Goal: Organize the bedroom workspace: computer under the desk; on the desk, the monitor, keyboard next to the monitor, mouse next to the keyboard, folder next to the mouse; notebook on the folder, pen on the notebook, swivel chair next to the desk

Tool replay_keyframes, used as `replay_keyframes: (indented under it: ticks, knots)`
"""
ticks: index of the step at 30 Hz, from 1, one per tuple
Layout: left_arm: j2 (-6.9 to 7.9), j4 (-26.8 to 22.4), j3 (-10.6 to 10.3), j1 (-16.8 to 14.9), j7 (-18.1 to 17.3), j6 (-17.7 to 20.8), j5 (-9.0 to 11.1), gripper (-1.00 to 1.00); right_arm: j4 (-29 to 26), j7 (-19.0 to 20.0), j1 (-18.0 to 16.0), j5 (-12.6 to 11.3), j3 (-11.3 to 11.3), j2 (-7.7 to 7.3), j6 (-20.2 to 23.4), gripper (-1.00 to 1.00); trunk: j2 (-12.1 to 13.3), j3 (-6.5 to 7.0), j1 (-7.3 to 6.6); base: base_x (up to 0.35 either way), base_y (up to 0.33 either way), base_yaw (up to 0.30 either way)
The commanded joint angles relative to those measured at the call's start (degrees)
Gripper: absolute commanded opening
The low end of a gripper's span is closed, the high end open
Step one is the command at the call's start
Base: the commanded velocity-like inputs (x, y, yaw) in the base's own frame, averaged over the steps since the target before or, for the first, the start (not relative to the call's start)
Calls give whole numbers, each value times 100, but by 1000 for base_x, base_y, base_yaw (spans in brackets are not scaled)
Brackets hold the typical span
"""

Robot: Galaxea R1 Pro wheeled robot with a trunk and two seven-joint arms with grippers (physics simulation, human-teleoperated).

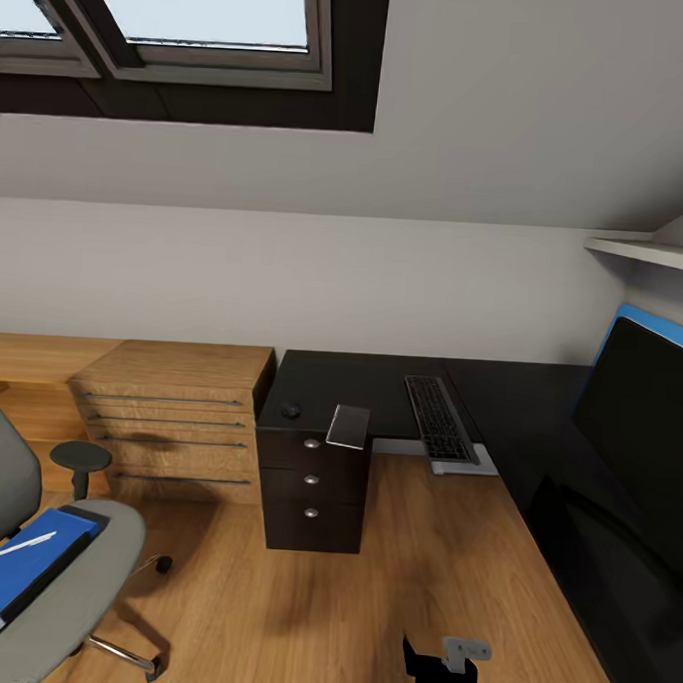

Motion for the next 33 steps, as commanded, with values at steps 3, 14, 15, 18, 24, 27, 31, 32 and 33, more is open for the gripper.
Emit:
replay_keyframes:
  ticks: [3, 14, 15, 18, 24, 27, 31, 32, 33]
  knots:
    - [0, 2, -9, -3, -14, -15, 54, 100, 13, 34, -6, -58, 30, 1, -21, 100, -5, -6, -3, -328, -16, 0]
    - [-7, 5, -9, -3, -14, -15, 54, 100, 9, 34, -6, -52, 33, 3, -19, 100, -5, -6, -3, -326, -101, 0]
    - [-8, 6, -9, -3, -14, -15, 54, 100, 10, 34, -6, -52, 33, 4, -19, 100, -5, -6, -3, -323, -94, 0]
    - [-9, 9, -10, -3, -14, -15, 54, 100, 12, 34, -6, -51, 35, 7, -19, 100, -5, -6, -3, -323, -58, 0]
    - [-9, 10, -9, -3, -14, -15, 54, 100, 13, 34, -6, -51, 35, 9, -19, 100, -5, -6, -3, -323, -33, 0]
    - [-9, 9, -12, -3, -14, -15, 54, 100, 13, 34, -6, -52, 36, 9, -19, 100, -5, -6, -3, -323, -66, 0]
    - [-9, 9, -15, -3, -14, -15, 52, 100, 13, 34, -6, -53, 36, 10, -19, 100, -5, -6, -3, -322, -90, 0]
    - [-9, 9, -16, -3, -14, -15, 51, 100, 13, 34, -6, -53, 36, 10, -19, 100, -5, -6, -3, -322, -103, 0]
    - [-9, 8, -16, -3, -14, -15, 51, 100, 13, 34, -6, -53, 36, 10, -19, 100, -5, -6, -3, -322, -107, 0]
